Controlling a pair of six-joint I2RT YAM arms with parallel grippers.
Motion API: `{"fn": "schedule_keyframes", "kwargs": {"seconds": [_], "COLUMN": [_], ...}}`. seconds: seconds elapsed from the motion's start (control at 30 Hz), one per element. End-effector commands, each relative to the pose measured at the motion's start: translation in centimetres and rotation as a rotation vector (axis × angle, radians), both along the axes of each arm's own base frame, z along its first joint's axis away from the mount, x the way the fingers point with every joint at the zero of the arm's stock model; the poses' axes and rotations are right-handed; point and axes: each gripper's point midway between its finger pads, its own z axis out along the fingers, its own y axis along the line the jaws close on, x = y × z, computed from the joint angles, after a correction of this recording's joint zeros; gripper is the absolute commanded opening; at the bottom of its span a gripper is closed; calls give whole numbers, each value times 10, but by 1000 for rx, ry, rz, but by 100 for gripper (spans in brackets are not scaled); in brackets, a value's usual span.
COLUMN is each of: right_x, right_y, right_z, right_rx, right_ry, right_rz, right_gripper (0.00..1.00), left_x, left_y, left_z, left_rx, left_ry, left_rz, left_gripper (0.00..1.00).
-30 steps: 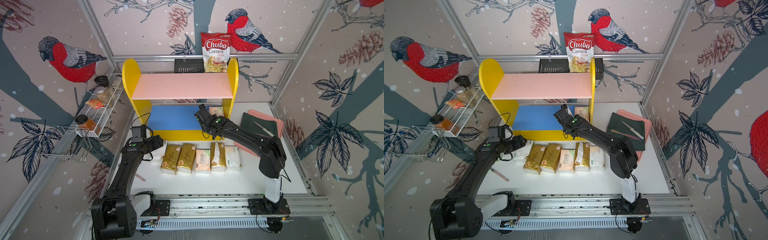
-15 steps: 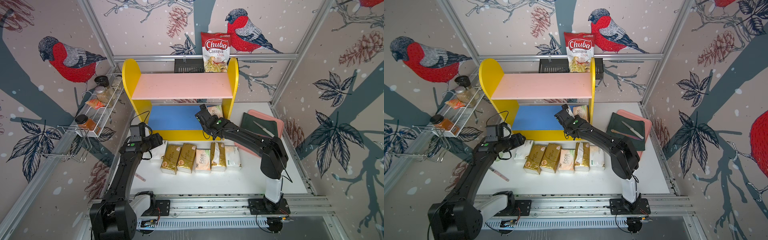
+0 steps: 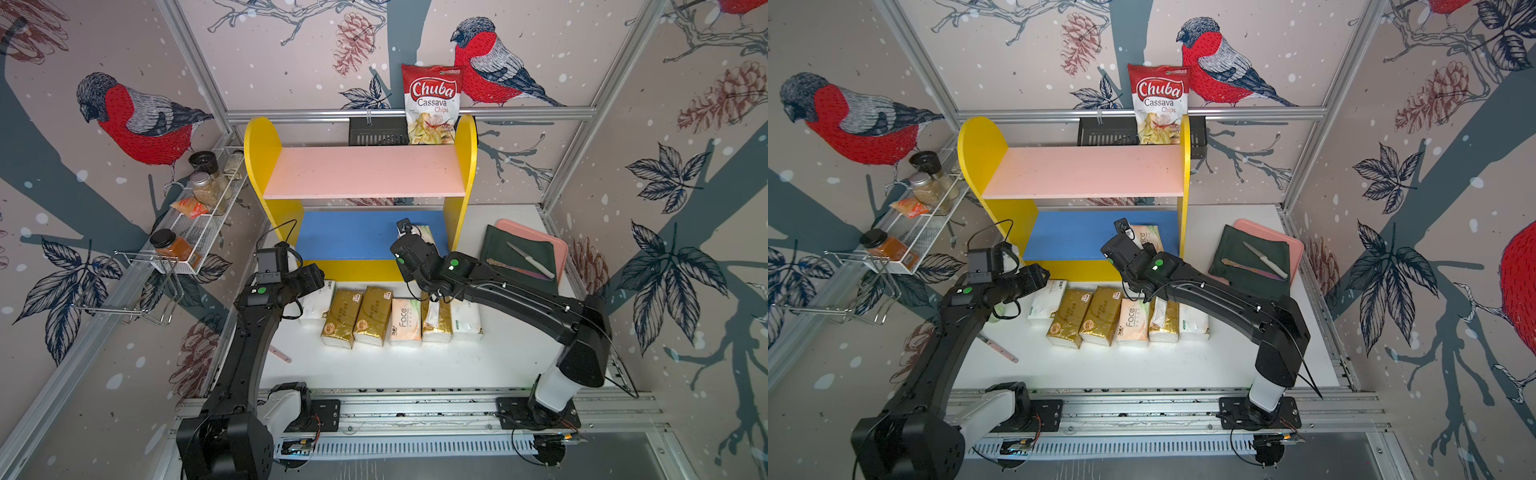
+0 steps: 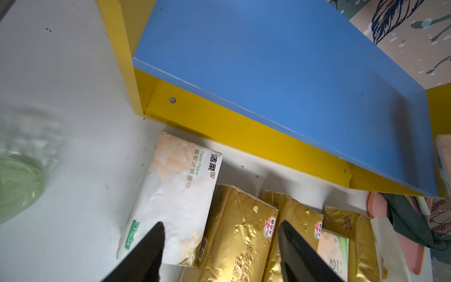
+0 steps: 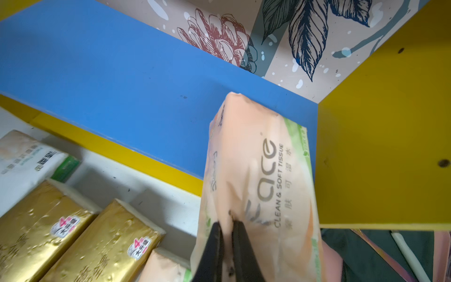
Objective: Remove the tissue boxes from the shelf
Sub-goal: Pick up a box of tissues from the shelf, then place the box of tissues at the center of the board.
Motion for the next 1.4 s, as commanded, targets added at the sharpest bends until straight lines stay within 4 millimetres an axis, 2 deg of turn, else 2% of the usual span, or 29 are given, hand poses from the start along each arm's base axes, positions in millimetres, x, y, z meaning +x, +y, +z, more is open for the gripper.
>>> {"fn": "schedule_keyframes", "kwargs": {"seconds": [0.0,0.1,0.2,0.37,0.57,0.77,0.9,1.03,1.37], "right_x": [-19,-43,-66,-97,-108,-109,-109,-105,-102], "right_y": [-11,-24,-47,-98,-165,-217,-226,-230,-236], "right_z": [5,1,-9,-33,-64,-90,-107,-112,-138], "right_rx": [24,27,25,-15,-50,-61,-29,-17,-172], "right_ry": [-4,5,33,73,67,38,70,83,139], "right_rz": [-55,-78,-132,-250,-426,-548,-556,-580,-624], "right_gripper": [0,0,0,0,0,0,0,0,0], "left_x": [-3,-5,-6,-4,0,2,2,3,5], "left_y": [-4,-6,-8,-11,-15,-17,-17,-17,-17], "left_z": [0,-1,-1,2,5,4,2,-2,-7], "left_rx": [-10,-21,-30,-48,-64,-65,-60,-63,-60], "left_ry": [2,-2,-7,-22,-32,-29,-24,-20,-14], "left_rz": [-17,-27,-32,-39,-49,-60,-61,-63,-66], "left_gripper": [73,73,73,73,73,73,73,73,73]}}
